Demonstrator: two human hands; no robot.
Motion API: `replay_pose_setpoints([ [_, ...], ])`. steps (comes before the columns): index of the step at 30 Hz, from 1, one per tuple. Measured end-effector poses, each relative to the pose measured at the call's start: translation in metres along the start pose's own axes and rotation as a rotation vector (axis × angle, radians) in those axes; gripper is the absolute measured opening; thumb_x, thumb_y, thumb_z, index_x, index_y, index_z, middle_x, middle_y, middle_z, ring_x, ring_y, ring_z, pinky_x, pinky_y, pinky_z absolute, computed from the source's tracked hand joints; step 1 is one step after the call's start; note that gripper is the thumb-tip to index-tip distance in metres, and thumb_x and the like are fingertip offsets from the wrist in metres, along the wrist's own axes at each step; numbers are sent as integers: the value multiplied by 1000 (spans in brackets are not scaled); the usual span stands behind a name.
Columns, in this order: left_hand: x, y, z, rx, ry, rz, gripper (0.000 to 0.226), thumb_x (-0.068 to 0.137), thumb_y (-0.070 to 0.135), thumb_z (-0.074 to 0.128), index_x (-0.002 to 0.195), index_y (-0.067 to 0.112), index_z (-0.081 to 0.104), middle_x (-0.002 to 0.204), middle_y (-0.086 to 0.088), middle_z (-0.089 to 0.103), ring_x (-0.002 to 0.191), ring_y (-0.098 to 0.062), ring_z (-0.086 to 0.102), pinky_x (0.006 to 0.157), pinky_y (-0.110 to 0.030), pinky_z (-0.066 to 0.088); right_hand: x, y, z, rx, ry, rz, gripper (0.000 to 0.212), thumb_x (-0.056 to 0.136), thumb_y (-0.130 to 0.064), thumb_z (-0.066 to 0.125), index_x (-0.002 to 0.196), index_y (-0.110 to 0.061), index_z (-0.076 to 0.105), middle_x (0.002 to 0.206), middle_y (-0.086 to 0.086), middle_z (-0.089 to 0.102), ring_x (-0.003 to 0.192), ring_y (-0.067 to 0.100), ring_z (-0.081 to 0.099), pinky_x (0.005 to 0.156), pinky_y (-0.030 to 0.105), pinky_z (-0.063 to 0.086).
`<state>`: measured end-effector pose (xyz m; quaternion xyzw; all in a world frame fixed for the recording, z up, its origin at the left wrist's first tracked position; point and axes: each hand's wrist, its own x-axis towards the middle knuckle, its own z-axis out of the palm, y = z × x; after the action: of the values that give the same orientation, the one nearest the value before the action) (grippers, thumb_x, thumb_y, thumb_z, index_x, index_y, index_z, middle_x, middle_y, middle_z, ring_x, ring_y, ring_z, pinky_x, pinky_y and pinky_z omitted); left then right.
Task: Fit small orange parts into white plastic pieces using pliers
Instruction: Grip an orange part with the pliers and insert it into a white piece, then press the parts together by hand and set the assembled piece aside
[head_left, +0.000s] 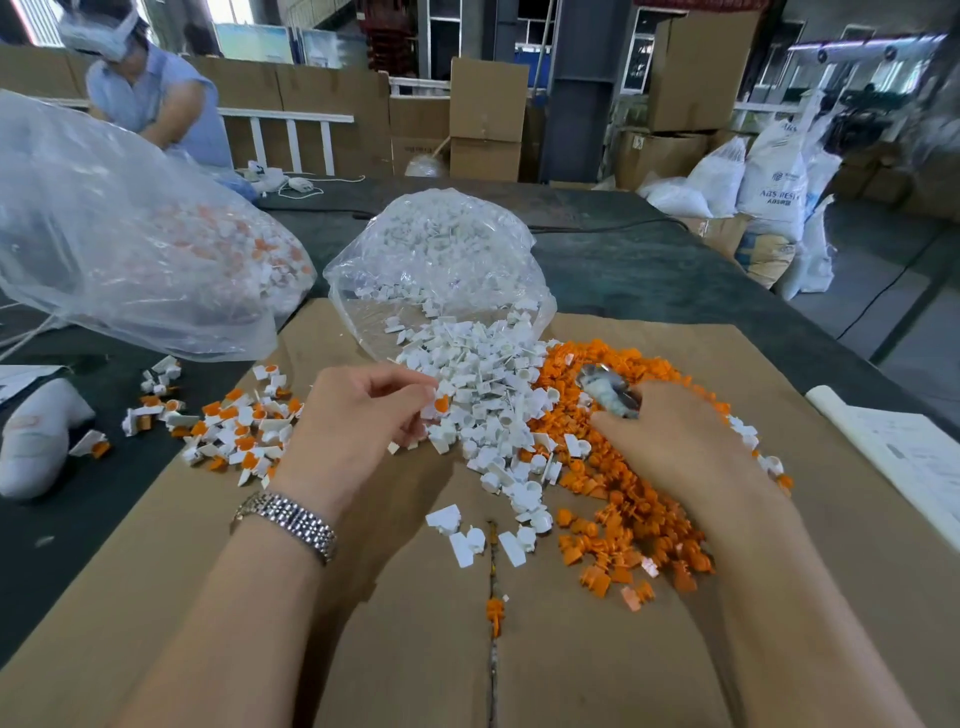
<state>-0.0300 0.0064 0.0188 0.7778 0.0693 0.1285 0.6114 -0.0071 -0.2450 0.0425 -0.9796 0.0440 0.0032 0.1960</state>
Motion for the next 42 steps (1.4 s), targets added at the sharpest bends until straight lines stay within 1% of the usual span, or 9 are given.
replay_pose_setpoints([
  [4,4,-4,-7,417,281,69,19,92,18,67,76,27,74,75,6,72,66,-12,64,54,-25,44,8,7,17,-189,77,55,43,93,-50,60,113,-13,57,120,13,57,115,35,53,97,50,44],
  [8,8,-6,-15,704,477,127,14,92,18,63,101,16,73,112,-14,66,84,-24,55,67,-33,39,10,10,29,-211,97,55,56,93,-54,62,128,-11,55,134,16,53,129,37,44,102,52,40],
  [13,4,-7,-4,578,195,216,14,90,14,69,101,21,75,94,3,66,75,-9,57,62,-21,40,8,7,28,-121,108,22,62,91,-56,65,135,-16,50,139,12,46,134,34,38,104,53,37],
  [16,1,-6,0,403,-78,223,16,89,14,75,88,30,76,78,11,70,69,-1,62,57,-11,45,4,7,22,-29,129,-168,27,90,-40,71,112,-30,60,122,-5,56,124,22,44,102,48,39],
  [19,-2,-6,3,445,-330,226,11,86,24,80,85,34,76,80,20,72,71,1,65,62,-10,49,-3,13,9,216,-233,-378,10,84,-31,81,87,-31,71,88,-13,70,95,6,63,90,36,51],
  [22,-3,-9,7,518,-489,201,12,79,36,85,84,36,74,84,20,72,78,-3,66,66,-13,52,-7,19,2,239,-524,-462,15,78,-30,87,89,-30,76,88,-14,74,83,0,68,75,21,54],
  [30,-10,-13,27,712,-441,282,29,75,55,82,94,39,67,86,18,63,82,5,59,63,-12,46,-1,17,13,157,-447,-456,14,80,-36,85,93,-37,78,85,-22,72,83,-6,64,71,15,45],
  [35,-11,-13,36,775,-403,344,16,86,42,77,99,37,69,85,20,60,77,7,55,66,-8,43,-1,10,21,64,-293,-475,7,85,-43,78,84,-38,73,86,-18,67,81,-1,60,65,16,41],
  [42,-10,-3,25,159,-390,57,13,86,20,81,96,20,73,80,1,77,68,-16,75,62,-18,57,-5,7,18,479,-100,-443,9,98,-33,65,94,-25,63,85,-4,71,71,7,69,75,33,59],
])
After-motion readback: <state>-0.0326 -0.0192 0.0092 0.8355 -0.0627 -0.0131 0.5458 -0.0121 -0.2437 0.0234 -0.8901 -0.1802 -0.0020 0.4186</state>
